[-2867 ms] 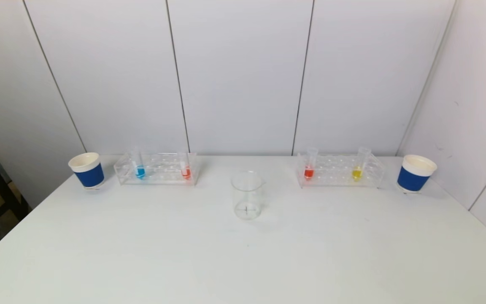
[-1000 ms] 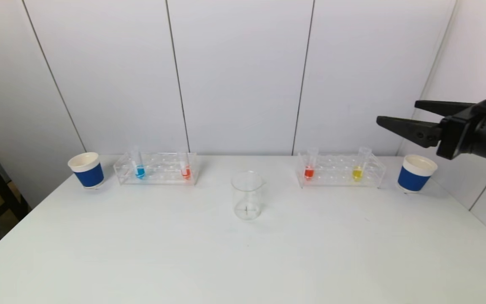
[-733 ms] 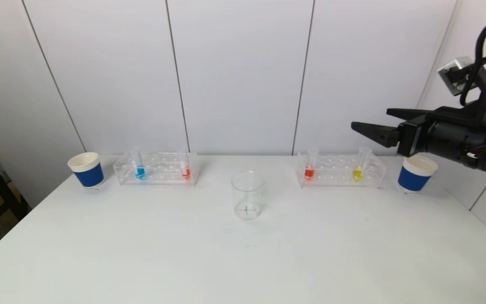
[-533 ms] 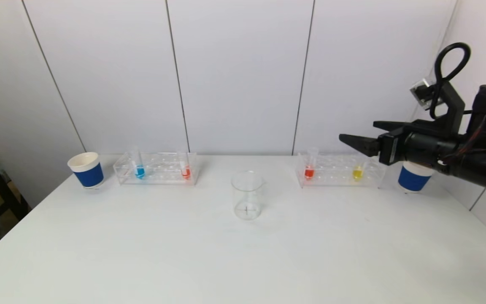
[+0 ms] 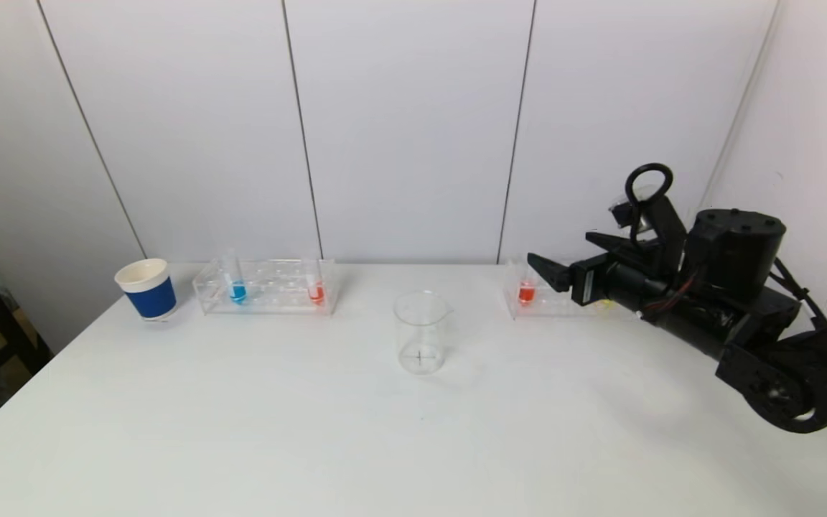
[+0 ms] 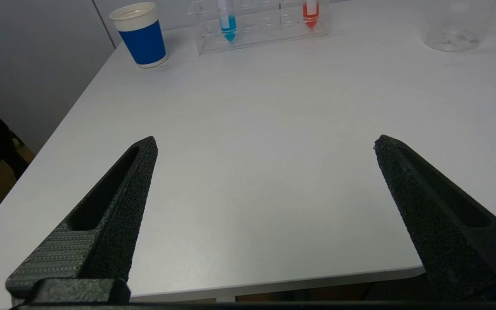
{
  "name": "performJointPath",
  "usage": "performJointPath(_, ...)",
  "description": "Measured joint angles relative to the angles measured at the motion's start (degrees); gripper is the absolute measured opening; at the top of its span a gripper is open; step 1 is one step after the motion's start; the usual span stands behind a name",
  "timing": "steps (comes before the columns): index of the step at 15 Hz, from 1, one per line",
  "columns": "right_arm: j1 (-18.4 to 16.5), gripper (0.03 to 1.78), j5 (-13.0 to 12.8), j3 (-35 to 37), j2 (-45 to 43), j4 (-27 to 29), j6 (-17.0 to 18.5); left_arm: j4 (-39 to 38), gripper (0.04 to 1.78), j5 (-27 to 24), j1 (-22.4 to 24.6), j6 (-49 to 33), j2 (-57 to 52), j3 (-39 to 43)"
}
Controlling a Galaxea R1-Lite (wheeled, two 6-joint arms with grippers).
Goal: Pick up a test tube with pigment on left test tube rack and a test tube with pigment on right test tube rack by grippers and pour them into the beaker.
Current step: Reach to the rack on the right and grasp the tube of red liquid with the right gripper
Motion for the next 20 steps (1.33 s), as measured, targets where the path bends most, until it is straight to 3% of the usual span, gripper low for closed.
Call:
performJointPath(3, 1.23, 1.77, -3.08, 0.24, 5.19, -5.66, 0.18, 0.00, 1.76, 0.02, 0.02, 0.00, 0.00, 0.00)
performJointPath(6, 1.43, 1.77, -5.25, -0.43, 9.26, -7.80, 0.18, 0.00, 1.76, 0.02, 0.00, -0.02, 0.00, 0.00)
performJointPath(20, -0.23, 1.77, -7.73, -10.31, 21.22, -8.30, 0.71, 0.00, 1.76, 0.02, 0.00, -0.02, 0.00, 0.00)
